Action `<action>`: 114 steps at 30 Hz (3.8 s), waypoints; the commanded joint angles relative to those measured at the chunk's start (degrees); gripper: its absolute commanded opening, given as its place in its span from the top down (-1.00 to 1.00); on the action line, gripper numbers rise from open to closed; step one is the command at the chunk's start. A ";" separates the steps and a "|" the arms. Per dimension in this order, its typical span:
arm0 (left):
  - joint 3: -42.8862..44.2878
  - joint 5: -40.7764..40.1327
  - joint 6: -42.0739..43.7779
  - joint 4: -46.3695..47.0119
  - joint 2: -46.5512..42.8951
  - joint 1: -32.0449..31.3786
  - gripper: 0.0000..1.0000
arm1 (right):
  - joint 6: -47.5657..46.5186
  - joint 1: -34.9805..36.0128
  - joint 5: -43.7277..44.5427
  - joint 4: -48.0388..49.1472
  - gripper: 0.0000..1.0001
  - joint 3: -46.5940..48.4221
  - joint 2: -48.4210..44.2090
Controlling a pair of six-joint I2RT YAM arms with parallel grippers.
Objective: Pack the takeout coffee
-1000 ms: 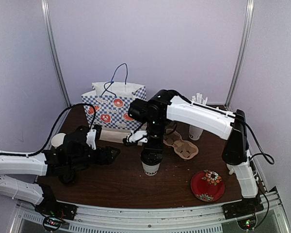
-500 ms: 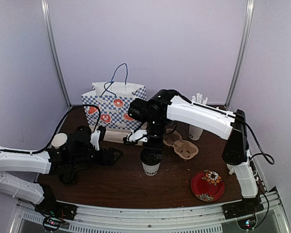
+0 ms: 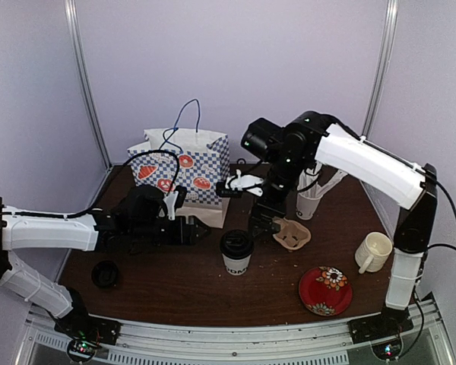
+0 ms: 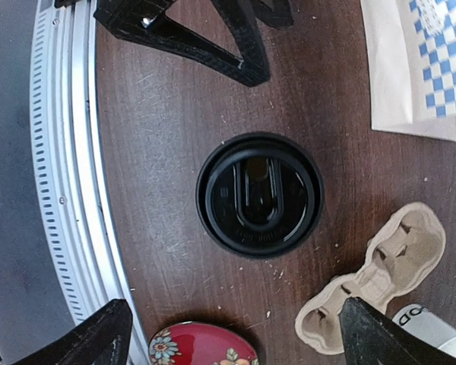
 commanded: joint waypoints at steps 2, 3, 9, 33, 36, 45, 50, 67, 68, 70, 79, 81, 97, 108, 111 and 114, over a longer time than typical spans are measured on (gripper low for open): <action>4.35 6.45 -5.07 0.06 5.07 -0.24 -0.35 | 7.58 -8.72 -13.07 12.72 -0.94 -16.06 -9.15; 4.60 6.95 -5.63 0.48 5.81 -0.25 -0.31 | 10.01 -10.55 -15.41 15.75 -0.83 -18.42 -10.53; 4.50 8.44 -6.84 3.28 7.68 -0.25 -0.14 | 18.66 -16.67 -26.02 24.14 0.19 -29.56 -11.17; 8.60 11.30 -7.27 4.18 13.91 -0.22 0.01 | 22.87 -16.97 -31.71 25.22 0.24 -28.14 -1.86; 8.44 11.22 -7.35 4.08 14.46 -0.23 0.01 | 22.97 -17.01 -32.18 24.96 0.24 -27.55 -0.57; 8.42 9.72 -7.39 0.82 15.76 -0.12 0.03 | 23.16 -16.95 -33.12 24.50 0.21 -26.61 2.85; 8.62 8.03 -7.55 -2.98 17.01 0.16 0.09 | 23.49 -16.95 -31.04 24.45 0.21 -27.07 4.73; 5.46 7.29 -7.34 -7.80 22.73 1.69 0.24 | 24.54 -17.15 -26.67 23.15 0.23 -26.50 10.31; 5.27 7.98 -6.78 -6.57 22.45 1.68 0.25 | 24.10 -17.19 -27.43 22.79 0.21 -25.91 9.65; 5.42 9.74 -5.64 -4.61 21.82 1.64 0.27 | 23.16 -17.35 -29.53 21.77 0.17 -24.41 7.69; 7.32 15.18 -2.44 1.45 18.85 0.71 0.10 | 21.47 -17.39 -32.14 21.21 -0.17 -23.08 1.93; 7.98 16.22 -2.49 2.35 18.12 0.63 0.03 | 21.22 -17.55 -32.08 20.91 -0.21 -23.23 1.62; 9.05 14.26 -1.31 1.14 10.32 0.54 -0.10 | 18.68 -17.58 -30.25 21.98 -0.57 -28.77 -5.02; 16.50 13.70 3.72 -3.10 14.64 0.54 -0.16 | 19.12 -13.14 -29.29 27.00 -0.83 -36.46 -7.51; 17.67 14.56 4.10 -2.86 16.69 0.54 -0.17 | 19.06 -11.61 -28.41 27.18 -0.86 -36.69 -7.11; 18.01 15.87 3.72 -1.88 18.58 0.54 -0.16 | 19.42 -11.04 -27.82 27.20 -0.88 -36.36 -6.39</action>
